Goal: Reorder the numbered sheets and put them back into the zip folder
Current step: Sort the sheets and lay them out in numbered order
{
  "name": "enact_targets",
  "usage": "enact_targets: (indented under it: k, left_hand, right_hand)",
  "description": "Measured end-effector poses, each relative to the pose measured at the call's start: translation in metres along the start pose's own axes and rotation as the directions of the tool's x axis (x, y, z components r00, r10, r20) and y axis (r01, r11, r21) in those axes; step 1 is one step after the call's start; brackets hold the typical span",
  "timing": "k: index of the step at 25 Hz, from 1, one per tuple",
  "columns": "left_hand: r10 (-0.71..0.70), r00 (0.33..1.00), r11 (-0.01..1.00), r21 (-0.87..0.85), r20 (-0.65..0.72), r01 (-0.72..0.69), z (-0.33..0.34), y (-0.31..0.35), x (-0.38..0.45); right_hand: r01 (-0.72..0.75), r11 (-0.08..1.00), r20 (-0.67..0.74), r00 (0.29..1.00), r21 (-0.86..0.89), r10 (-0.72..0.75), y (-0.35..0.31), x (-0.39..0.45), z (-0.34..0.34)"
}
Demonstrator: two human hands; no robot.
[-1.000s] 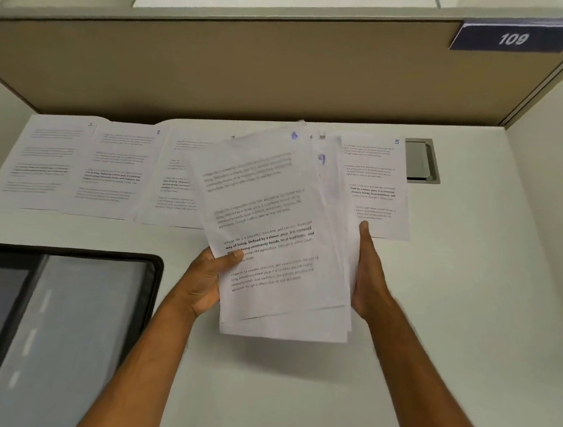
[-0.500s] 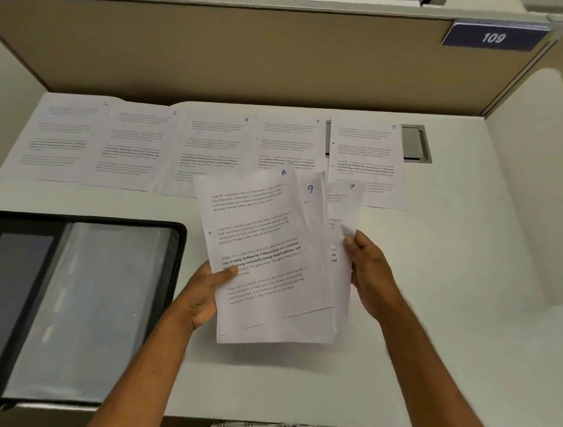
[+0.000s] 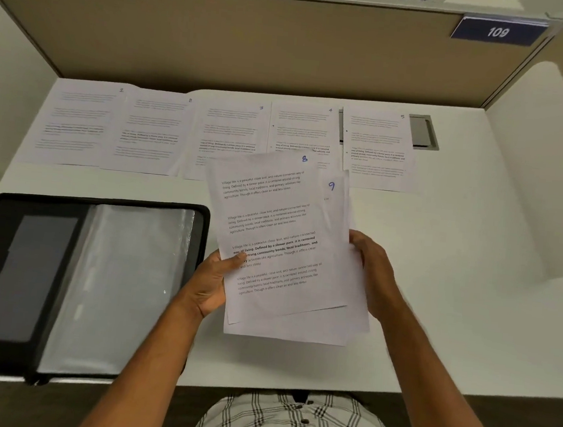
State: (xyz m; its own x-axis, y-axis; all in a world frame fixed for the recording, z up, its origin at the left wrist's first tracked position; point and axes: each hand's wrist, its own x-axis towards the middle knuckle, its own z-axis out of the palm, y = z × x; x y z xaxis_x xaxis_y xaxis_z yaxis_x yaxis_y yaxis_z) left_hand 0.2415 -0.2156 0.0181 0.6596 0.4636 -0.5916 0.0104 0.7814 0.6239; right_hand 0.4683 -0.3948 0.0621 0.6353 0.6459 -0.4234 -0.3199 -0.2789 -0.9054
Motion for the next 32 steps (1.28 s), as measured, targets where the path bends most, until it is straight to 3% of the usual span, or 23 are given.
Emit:
enact_targets:
  k: [2,5,8,12,26,32]
  left_hand:
    - [-0.008,1.0,1.0,0.001,0.004,0.008,-0.004,-0.002,-0.003]
    - [-0.013,1.0,1.0,0.018,0.008,0.013,-0.007,-0.005,-0.006]
    - [-0.008,1.0,1.0,0.009,0.02,0.008,-0.002,-0.007,-0.009]
    - [0.019,0.999,1.0,0.017,-0.042,-0.018,0.016,-0.012,-0.006]
    - [0.092,0.99,0.99,0.12,-0.104,-0.079,0.12,-0.045,0.04]
    - [0.023,1.0,0.989,0.145,-0.017,-0.021,0.159,-0.046,0.069]
  right_hand:
    - [-0.053,0.999,0.016,0.998,-0.004,0.053,0.002,-0.006,0.006]
    - [-0.001,0.998,-0.006,1.0,-0.058,0.001,0.006,-0.011,0.008]
    - [-0.001,1.0,-0.063,0.998,-0.001,0.001,0.006,-0.009,0.005]
    - [0.035,0.998,-0.022,0.999,0.046,-0.034,-0.002,-0.008,-0.005]
    - [0.123,0.99,-0.065,0.99,-0.062,-0.127,-0.014,0.057,-0.128]
    - [0.161,0.986,0.055,0.985,0.051,-0.164,-0.031,0.089,-0.179]
